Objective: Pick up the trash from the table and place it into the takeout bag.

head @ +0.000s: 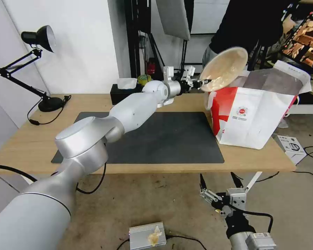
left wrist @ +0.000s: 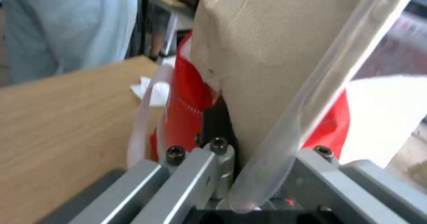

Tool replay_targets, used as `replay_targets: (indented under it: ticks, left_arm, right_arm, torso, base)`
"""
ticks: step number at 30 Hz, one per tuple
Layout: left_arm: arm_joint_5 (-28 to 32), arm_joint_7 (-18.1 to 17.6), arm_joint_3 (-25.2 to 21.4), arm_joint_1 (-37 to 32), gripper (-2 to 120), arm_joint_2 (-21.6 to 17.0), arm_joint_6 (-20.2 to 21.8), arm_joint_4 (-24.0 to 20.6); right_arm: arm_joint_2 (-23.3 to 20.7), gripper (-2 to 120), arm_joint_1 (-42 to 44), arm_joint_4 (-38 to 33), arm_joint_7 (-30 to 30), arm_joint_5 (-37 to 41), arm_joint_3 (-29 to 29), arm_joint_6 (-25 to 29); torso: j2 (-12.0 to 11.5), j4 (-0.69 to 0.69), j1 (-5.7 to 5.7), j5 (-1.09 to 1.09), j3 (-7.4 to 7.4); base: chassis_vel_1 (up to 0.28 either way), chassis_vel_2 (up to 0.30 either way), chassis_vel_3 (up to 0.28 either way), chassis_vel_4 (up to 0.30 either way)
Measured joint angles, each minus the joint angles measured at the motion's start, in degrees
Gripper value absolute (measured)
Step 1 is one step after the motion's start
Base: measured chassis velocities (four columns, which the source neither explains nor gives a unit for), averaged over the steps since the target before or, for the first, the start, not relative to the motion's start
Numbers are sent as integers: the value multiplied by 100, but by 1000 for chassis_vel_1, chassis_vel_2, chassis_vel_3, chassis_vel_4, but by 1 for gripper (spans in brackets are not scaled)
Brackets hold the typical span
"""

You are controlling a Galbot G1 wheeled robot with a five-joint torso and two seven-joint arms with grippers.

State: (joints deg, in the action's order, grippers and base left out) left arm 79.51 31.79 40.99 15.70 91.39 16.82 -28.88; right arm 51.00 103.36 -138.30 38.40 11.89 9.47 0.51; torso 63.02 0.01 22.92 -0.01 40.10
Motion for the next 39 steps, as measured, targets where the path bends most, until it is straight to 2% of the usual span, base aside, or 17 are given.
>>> replay_targets:
  ticks: [7,19,32,39]
  left_arm:
    - [-101,237,270,100,0,1,349,-14]
    - [-470,569,604,232,0,-2,630,38]
    - [-1121,582,651,292,0,-3,1148,175]
    - [-1323,577,689,376,0,1,1229,135]
  right_arm:
    - [0,100,0,0,0,0,0,0]
    - [0,100,0,0,0,0,0,0]
    - [0,100,0,0,0,0,0,0]
    - [1,100,0,0,0,0,0,0]
  torso:
    - [0,-1,0,0,0]
    - [0,-1,0,0,0]
    - [0,-1,0,0,0]
    - [0,-1,0,1,0]
  base:
    - [0,0,0,0]
    - [0,0,0,0]
    - [0,0,0,0]
    - [0,0,0,0]
